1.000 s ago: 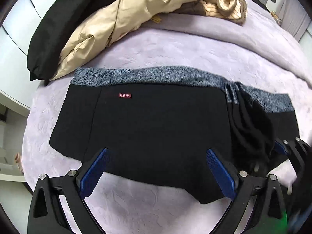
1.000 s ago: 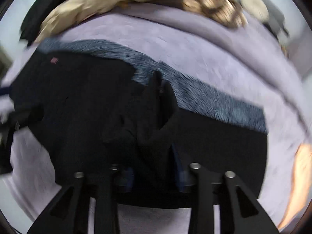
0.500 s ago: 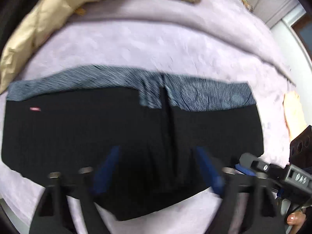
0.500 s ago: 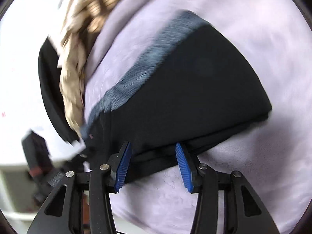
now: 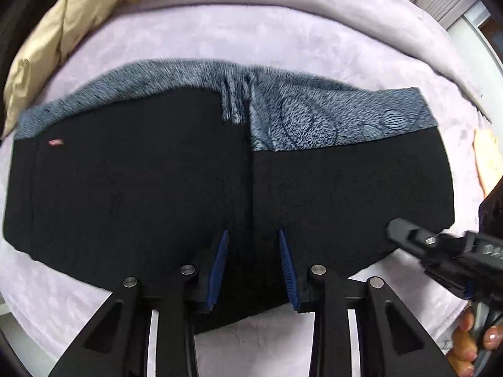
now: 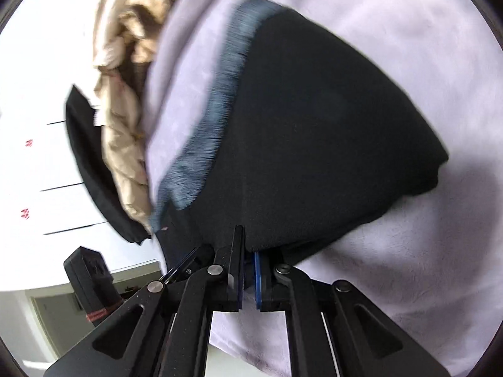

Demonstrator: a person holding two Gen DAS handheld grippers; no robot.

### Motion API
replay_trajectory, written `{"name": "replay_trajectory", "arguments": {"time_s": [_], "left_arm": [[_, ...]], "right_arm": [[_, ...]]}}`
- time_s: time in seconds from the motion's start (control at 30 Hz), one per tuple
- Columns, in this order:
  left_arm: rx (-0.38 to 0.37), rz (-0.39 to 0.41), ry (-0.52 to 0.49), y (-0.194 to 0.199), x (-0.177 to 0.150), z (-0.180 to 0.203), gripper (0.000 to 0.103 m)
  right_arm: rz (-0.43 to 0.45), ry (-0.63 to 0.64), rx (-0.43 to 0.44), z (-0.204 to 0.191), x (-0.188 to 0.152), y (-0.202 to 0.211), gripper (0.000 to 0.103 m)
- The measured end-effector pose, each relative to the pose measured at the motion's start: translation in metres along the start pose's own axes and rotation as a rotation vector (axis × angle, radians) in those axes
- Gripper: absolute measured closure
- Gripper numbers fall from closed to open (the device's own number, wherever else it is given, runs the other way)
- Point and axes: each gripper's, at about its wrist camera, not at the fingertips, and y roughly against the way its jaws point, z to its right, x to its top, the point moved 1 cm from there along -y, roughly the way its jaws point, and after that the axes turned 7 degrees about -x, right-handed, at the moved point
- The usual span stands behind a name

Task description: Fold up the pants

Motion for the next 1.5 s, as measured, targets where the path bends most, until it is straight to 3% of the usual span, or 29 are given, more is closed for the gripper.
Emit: {"name": "replay_trajectory", "arguments": {"time_s": [0.03,0.07,0.13,0.2,0.27,0.33,0.4,0.47,0.53,0.63,0.7,0.83,0.9,1.0,1.1,1.17,1.33,1.4,1.5], "left_arm": [[0.012,0.000,-0.011,-0.003,0.000,0.002,0.063],[0.009,-0.004,-0.023,-0.005,-0.001,0.005,0.054],[0.008,0.007,-0.043,0.002,-0.002,0.011,0.050],[0.032,0.043,-0.061,0.018,-0.004,0.014,0.036],[0.048,0.086,-0.070,0.034,-0.002,0.016,0.035],[0.057,0.129,-0.082,0.049,0.006,0.022,0.035],[0.049,0.160,-0.095,0.056,0.023,0.036,0.035],[0.045,0.165,-0.109,0.049,0.043,0.051,0.035],[0.055,0.175,-0.132,0.037,0.054,0.064,0.035],[0.079,0.156,-0.143,0.007,0.068,0.069,0.035],[0.112,0.103,-0.126,-0.009,0.066,0.059,0.035],[0.140,0.049,-0.103,-0.018,0.048,0.040,0.034],[0.126,0.039,-0.107,-0.021,0.038,0.035,0.034],[0.140,0.053,-0.129,-0.023,0.034,0.040,0.031],[0.147,0.060,-0.111,-0.028,0.034,0.041,0.029],[0.142,0.066,-0.109,-0.027,0.031,0.041,0.029],[0.132,0.061,-0.113,-0.025,0.022,0.039,0.029],[0.129,0.059,-0.098,-0.024,0.016,0.035,0.029],[0.134,0.057,-0.092,-0.020,0.007,0.036,0.028]], "right_arm": [[-0.015,0.016,-0.016,0.004,0.001,-0.007,0.099],[-0.038,0.030,-0.020,0.003,0.003,-0.010,0.098],[-0.082,0.107,-0.024,-0.006,0.006,-0.001,0.095],[-0.113,0.262,-0.026,-0.027,0.005,0.019,0.078],[-0.064,0.378,0.017,-0.039,0.008,0.047,0.057],[0.045,0.415,0.061,-0.041,0.024,0.078,0.050],[0.141,0.379,0.047,-0.033,0.050,0.093,0.050],[0.179,0.293,-0.011,-0.017,0.085,0.090,0.050],[0.155,0.251,-0.040,-0.003,0.110,0.072,0.050],[0.039,0.211,0.017,0.015,0.135,0.031,0.051],[-0.015,0.165,0.046,0.021,0.140,0.013,0.060],[-0.020,0.274,0.146,-0.006,0.120,0.035,0.070],[0.001,0.359,0.059,-0.025,0.115,0.038,0.070],[0.046,0.411,-0.197,-0.022,0.121,0.022,0.070],[0.078,0.380,-0.232,-0.008,0.126,0.012,0.061],[0.101,0.376,-0.273,-0.005,0.122,0.018,0.041],[0.205,0.441,-0.415,-0.021,0.092,0.062,0.045],[0.227,0.500,-0.375,-0.035,0.074,0.077,0.055],[0.193,0.601,-0.367,-0.053,0.048,0.070,0.056]]}}
